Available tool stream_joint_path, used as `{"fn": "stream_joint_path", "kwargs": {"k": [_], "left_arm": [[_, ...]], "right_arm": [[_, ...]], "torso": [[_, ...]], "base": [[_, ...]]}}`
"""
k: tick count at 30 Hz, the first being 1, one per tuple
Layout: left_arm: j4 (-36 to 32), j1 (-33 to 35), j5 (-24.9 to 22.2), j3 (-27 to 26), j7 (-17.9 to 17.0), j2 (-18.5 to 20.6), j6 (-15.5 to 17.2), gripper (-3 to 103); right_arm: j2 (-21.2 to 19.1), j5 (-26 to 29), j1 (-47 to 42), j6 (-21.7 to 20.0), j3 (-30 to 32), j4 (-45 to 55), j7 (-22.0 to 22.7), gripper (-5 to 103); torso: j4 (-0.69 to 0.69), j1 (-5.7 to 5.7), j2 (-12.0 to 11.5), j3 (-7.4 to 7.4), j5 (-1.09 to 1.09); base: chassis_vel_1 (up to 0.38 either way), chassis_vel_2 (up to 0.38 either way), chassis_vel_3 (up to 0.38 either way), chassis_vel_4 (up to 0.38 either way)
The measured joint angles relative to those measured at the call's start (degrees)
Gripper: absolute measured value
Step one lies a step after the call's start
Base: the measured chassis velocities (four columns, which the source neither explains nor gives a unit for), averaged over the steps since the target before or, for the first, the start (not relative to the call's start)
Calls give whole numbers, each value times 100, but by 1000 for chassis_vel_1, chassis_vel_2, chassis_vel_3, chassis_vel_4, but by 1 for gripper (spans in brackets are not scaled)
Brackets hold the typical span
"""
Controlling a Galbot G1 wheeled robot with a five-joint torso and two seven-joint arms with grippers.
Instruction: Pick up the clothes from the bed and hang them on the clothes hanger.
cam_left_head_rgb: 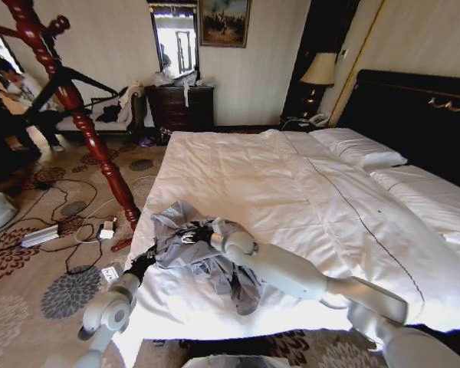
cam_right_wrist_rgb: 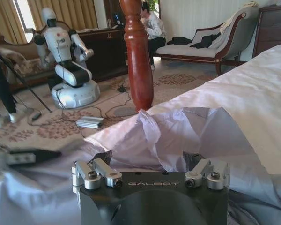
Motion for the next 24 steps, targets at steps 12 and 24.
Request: {"fn": "stream_joint_path", "kwargs": {"k": [12,24], "left_arm": [[-18,-3,-60,18,-12,-35,2,0],[2,-42,-170,26,-12,7,14,0]], "right_arm": [[278,-619,92,217,-62,-619,-71,78],[323,-1213,207,409,-158,-1050,-307,57]], "torso": [[-1,0,0,0,0],[-1,0,0,0,1]], "base": [[0,0,0,0],[0,0,0,0]]}}
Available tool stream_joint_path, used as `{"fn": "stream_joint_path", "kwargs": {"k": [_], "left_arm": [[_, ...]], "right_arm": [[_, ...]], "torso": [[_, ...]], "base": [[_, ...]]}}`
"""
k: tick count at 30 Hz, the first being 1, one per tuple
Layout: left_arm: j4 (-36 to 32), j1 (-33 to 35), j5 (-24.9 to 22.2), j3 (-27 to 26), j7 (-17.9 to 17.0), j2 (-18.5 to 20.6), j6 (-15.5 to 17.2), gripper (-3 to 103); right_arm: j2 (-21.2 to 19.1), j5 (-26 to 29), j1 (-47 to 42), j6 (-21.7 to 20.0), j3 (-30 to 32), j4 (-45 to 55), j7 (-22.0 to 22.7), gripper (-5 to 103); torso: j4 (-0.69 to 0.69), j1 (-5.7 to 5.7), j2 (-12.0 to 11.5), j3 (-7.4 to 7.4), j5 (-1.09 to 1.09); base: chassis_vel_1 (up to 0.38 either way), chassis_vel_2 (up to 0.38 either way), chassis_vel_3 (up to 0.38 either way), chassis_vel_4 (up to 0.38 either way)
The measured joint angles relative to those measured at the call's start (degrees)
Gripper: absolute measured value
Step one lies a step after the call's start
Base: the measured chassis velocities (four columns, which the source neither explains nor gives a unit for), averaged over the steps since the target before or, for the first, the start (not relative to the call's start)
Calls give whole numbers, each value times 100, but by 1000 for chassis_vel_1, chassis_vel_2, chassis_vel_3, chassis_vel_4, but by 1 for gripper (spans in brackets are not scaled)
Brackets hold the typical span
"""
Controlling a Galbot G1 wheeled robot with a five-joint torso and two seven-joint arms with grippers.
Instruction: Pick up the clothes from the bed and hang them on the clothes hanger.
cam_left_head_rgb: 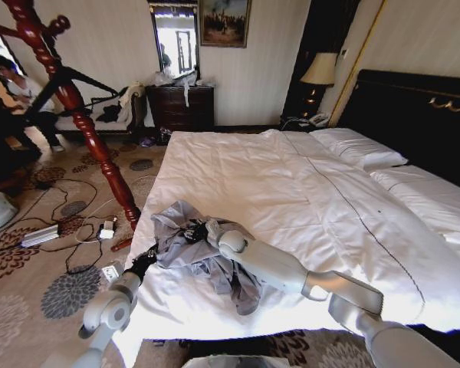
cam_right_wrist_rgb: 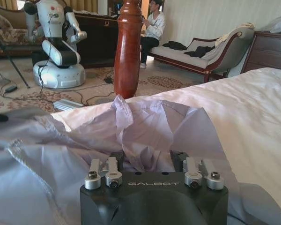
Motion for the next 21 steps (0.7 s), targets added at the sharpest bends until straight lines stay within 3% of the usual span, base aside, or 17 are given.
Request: {"fn": "stream_joint_path", "kwargs": {"k": [7,10,11,13,15,18,21], "left_arm": [[29,-5,-16,-7,0,-7,2,0],[39,4,-16,-20,1,-12,2,0],[39,4,-16,-20,1,-12,2,0],[45,11,-17,-23,3,-13,3,0],[46,12,-17,-24,4,-13,4,0],[48,12,-14,-23,4,-15,5,0],[50,12,1,-23,4,-18,5,0]], "right_arm": [[5,-88,-35,18,-17,-42,-15,43],[28,-58,-38,16,-3,-55,20,26],[28,-58,-38,16,-3,-55,20,26],[30,-31,-35,15,0,-52,31,15],[29,-22,-33,15,1,-47,32,15],[22,37,1,12,6,-22,44,2],[13,95,26,10,22,-18,62,1]], "torso": [[0,0,0,0,0],[0,0,0,0,0],[0,0,0,0,0],[0,0,0,0,0],[0,0,0,0,0],[0,0,0,0,0],[0,0,0,0,0]], "base": [[0,0,0,0],[0,0,0,0],[0,0,0,0],[0,0,0,0],[0,0,0,0],[0,0,0,0],[0,0,0,0]]}}
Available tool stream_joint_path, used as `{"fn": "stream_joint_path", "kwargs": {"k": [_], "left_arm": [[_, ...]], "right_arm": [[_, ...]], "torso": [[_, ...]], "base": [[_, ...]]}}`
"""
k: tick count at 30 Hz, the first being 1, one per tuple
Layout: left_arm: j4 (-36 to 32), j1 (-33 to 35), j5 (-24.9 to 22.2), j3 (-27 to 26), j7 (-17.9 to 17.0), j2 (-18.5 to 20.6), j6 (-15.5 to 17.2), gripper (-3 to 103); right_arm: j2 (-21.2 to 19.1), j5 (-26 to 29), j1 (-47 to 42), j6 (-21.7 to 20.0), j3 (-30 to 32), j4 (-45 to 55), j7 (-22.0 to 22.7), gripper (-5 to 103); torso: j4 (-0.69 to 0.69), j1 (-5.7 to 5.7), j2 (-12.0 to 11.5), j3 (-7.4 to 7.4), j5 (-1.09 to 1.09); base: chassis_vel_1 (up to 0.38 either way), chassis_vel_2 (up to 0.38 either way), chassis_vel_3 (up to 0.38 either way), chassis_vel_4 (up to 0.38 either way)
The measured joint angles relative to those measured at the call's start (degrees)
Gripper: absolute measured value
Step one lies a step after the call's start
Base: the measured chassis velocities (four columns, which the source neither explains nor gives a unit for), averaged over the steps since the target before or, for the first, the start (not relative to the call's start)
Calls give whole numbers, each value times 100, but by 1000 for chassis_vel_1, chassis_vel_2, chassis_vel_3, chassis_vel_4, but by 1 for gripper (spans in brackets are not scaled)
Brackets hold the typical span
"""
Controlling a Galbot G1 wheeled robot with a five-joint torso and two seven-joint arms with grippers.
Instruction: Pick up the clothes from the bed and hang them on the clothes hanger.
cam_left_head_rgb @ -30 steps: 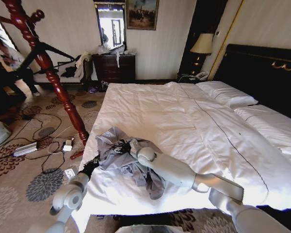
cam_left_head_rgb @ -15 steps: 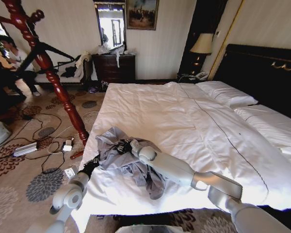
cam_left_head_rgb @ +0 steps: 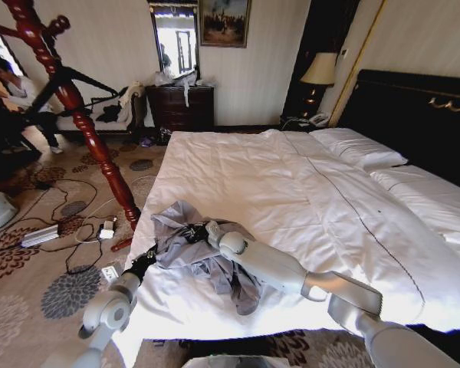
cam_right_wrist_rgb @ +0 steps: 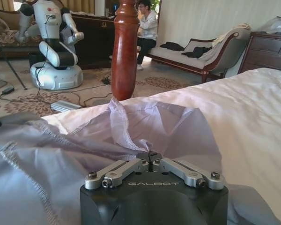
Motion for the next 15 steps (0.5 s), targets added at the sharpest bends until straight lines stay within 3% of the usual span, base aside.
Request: {"fn": "stream_joint_path", "kwargs": {"k": [12,15], "left_arm": [[-18,-97,-43,-156,7,180,-11,0],[-15,-215,-87,-207,0,305,-20,0]], "right_arm": [[-152,313,193,-92,736,85,102,0],[-466,469,272,-133,1064,157,137,0]], "torso": [[0,0,0,0,0],[1,0,0,0,0]], "base": [[0,0,0,0],[0,0,0,0]]}}
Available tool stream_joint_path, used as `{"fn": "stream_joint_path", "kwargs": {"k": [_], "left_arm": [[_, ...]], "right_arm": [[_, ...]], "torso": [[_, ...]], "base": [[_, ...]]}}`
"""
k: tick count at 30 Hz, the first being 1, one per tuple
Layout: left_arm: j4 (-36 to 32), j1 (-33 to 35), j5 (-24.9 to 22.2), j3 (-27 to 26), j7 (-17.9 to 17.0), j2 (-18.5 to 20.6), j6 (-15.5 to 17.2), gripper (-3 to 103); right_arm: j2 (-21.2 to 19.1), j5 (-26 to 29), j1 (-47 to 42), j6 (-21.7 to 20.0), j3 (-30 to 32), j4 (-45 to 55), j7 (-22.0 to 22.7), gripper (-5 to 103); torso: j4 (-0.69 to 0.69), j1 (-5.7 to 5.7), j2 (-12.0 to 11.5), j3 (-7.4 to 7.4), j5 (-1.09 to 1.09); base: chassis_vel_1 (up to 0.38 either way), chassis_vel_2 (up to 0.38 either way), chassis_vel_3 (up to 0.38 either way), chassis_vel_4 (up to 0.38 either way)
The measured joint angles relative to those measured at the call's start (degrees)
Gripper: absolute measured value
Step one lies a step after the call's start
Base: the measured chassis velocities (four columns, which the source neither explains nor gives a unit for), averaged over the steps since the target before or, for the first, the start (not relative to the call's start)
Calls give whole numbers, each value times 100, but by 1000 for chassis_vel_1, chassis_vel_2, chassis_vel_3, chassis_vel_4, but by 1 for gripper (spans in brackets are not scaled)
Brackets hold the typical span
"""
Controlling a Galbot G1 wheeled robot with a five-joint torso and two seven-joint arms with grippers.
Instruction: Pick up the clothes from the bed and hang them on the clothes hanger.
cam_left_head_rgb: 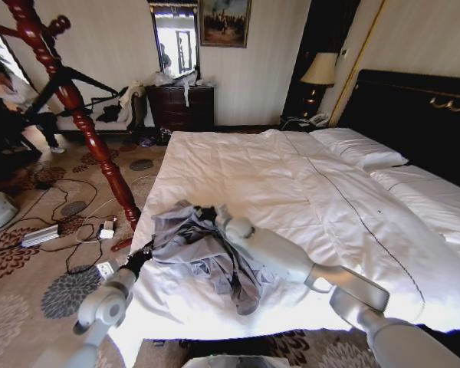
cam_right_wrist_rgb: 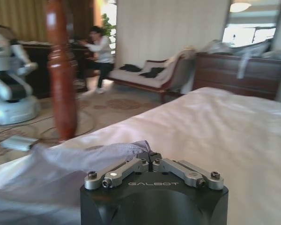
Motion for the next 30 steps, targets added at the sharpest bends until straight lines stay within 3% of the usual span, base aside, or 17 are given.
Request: {"fn": "stream_joint_path", "kwargs": {"k": [6,14,21,23,25,27,30], "left_arm": [[9,-287,-75,14,-36,325,-6,0],[16,-920,-207,168,-68,829,-6,0],[43,-1220,-256,243,-90,1037,0,0],[39,-1129,-249,191,-102,978,1,0],[36,-1106,-245,181,-102,961,1,0],[43,-962,-193,141,-109,855,1,0],[73,-833,-141,119,-120,754,1,0]], "right_arm": [[-641,275,128,-91,297,153,7,0],[-1038,459,183,-162,400,109,4,0],[-611,56,451,121,402,-511,24,0],[-179,-64,478,160,325,-724,47,0],[-92,-96,477,165,314,-753,47,0],[287,-329,413,190,276,-853,56,0],[470,-577,283,204,239,-875,56,0]], "torso": [[-2,0,0,0,0],[-3,0,0,0,1],[-1,0,0,0,-1],[-2,0,0,0,-1],[-1,0,0,1,-1],[8,1,0,0,-3],[4,0,0,0,-2]], "base": [[0,0,0,0],[0,0,0,0],[0,0,0,0],[0,0,0,0],[0,0,0,0],[0,0,0,0],[0,0,0,0]]}}
